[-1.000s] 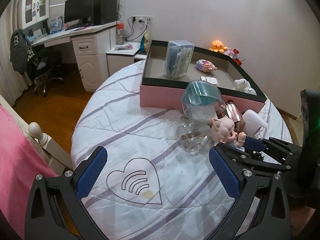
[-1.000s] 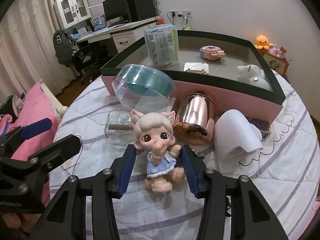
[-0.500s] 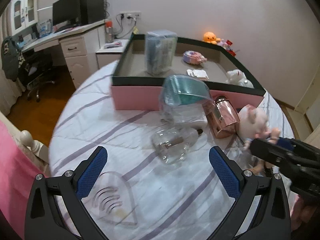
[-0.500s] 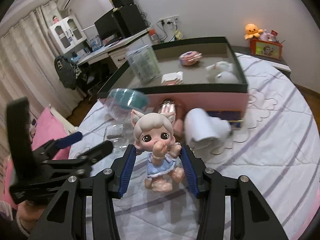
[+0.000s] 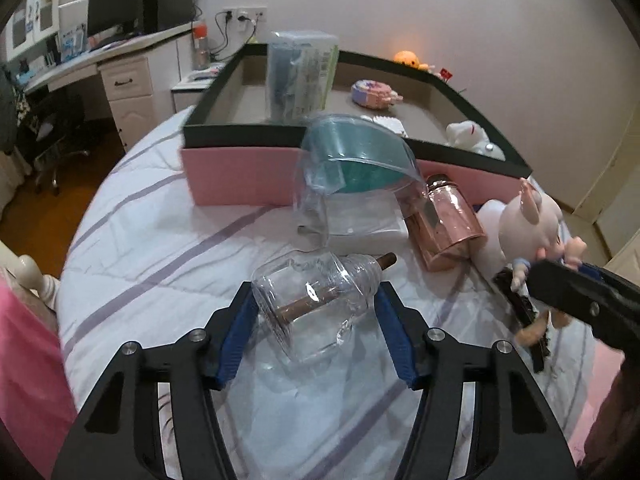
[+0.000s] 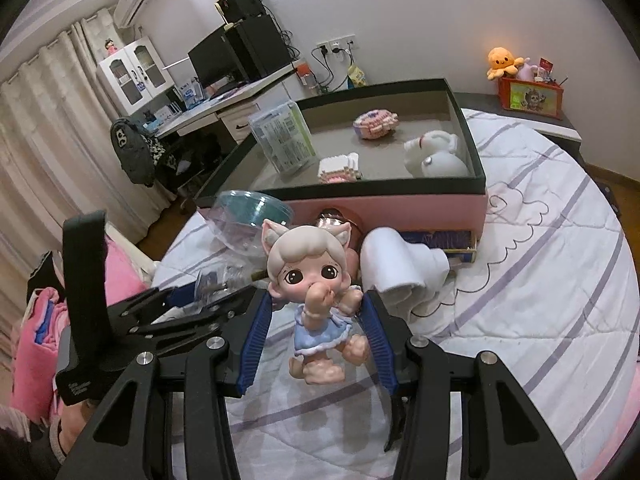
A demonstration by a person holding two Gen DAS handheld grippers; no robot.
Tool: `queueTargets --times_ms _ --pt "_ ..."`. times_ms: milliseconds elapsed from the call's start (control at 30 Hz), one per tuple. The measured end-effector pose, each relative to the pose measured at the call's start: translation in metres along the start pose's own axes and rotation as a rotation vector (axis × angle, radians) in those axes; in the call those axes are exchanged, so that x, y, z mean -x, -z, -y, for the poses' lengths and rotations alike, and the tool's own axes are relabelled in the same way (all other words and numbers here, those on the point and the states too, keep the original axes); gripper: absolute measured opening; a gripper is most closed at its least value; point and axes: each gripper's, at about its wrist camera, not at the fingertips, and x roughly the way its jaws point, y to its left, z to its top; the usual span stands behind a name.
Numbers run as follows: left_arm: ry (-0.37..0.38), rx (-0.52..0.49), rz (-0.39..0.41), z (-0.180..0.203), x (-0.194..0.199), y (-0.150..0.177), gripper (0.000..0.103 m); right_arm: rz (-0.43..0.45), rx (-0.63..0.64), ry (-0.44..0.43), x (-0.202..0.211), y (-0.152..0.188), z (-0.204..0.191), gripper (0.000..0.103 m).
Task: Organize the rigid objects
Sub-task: 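Lower the doll and the glass bottle into the tray box and release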
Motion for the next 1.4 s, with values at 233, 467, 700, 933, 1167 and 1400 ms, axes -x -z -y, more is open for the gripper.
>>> queueTargets --times_ms 233,467,700,933,1167,1400 --pt "-0.004 0.009 0.074 -0.008 0.039 -0.009 0.061 0.043 0.016 -0.018 0.012 -0.014 -0.005 0.048" --pt "0.000 -0.012 0.181 -0.009 0.061 -0.056 0.061 0.116 0.069 0.004 0.022 -0.054 -0.011 0.048" --pt "0.015 -0.022 0.236 0.002 0.048 -0.108 0.061 0.156 0.082 0.036 0.009 -0.101 -0.003 0.048" --pt "0.016 -0.030 0.193 0.009 0.005 -0.133 0.061 0.115 0.053 0.089 -0.028 -0.121 0.019 0.048" --pt "-0.029 -0.027 0.172 0.006 -0.014 -0.139 0.097 0.107 -0.005 0.130 -0.045 -0.122 0.036 0.085" --pt "-0.069 -0.004 0.243 -0.006 0.019 -0.130 0.103 0.147 -0.052 0.204 -0.024 -0.117 0.032 0.103"
